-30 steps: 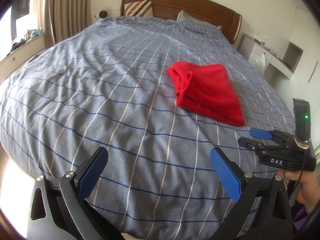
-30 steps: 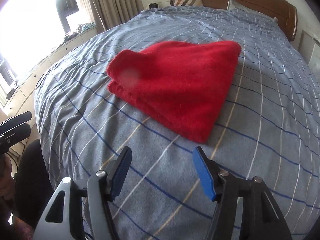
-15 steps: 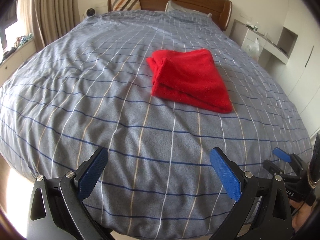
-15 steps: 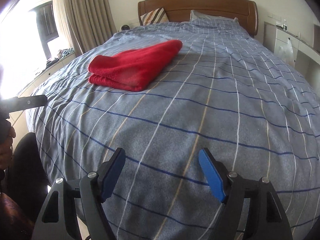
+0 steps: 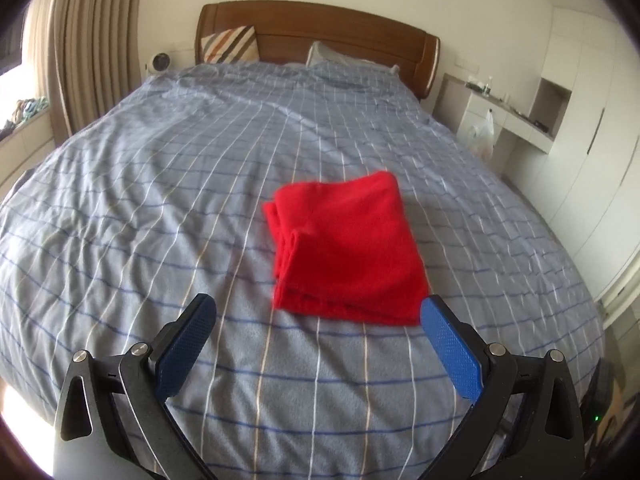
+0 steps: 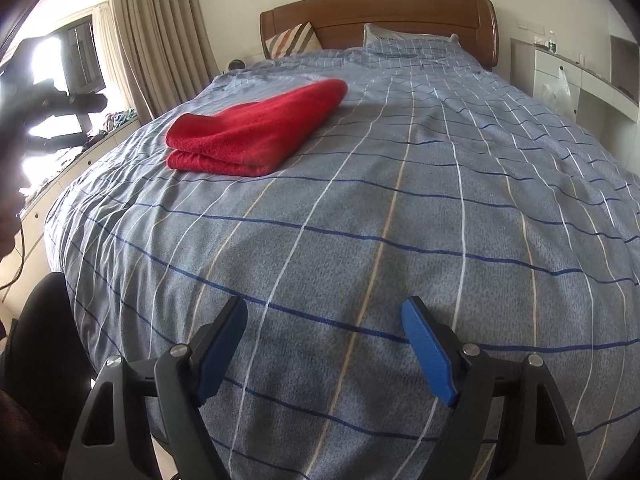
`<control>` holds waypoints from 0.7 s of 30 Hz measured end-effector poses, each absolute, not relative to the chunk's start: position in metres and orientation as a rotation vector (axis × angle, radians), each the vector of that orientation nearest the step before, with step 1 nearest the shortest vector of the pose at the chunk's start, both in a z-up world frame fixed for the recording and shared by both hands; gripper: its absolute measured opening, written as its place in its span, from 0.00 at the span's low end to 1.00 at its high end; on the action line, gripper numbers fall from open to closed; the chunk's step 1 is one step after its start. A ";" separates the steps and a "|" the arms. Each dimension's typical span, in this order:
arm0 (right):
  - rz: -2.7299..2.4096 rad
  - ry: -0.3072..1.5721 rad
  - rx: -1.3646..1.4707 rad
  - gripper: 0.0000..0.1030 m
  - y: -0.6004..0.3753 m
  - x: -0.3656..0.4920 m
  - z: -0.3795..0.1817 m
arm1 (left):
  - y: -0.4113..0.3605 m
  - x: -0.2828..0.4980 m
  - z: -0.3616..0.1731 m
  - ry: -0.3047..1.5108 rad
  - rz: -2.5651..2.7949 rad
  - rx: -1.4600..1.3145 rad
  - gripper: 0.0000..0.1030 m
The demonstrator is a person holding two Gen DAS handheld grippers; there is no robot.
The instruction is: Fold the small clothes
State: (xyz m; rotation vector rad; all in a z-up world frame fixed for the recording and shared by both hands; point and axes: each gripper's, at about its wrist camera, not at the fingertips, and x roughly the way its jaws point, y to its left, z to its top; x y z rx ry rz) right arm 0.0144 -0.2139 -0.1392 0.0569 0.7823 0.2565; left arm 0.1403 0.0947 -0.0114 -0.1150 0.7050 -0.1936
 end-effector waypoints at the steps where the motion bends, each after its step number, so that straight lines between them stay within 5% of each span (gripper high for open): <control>1: 0.256 0.781 0.058 0.77 -0.214 0.014 -0.140 | 0.096 0.157 -0.009 0.695 -0.194 -0.125 0.99; 10: 0.255 0.789 0.048 0.79 -0.214 0.011 -0.143 | 0.102 0.272 -0.067 0.828 -0.129 -0.228 0.98; 14: 0.275 0.814 0.049 0.79 -0.214 0.015 -0.135 | 0.103 0.278 -0.116 0.999 -0.063 -0.184 0.82; 21: 0.382 0.750 0.139 0.85 -0.227 0.086 -0.068 | 0.134 0.264 -0.088 0.935 -0.220 -0.301 0.95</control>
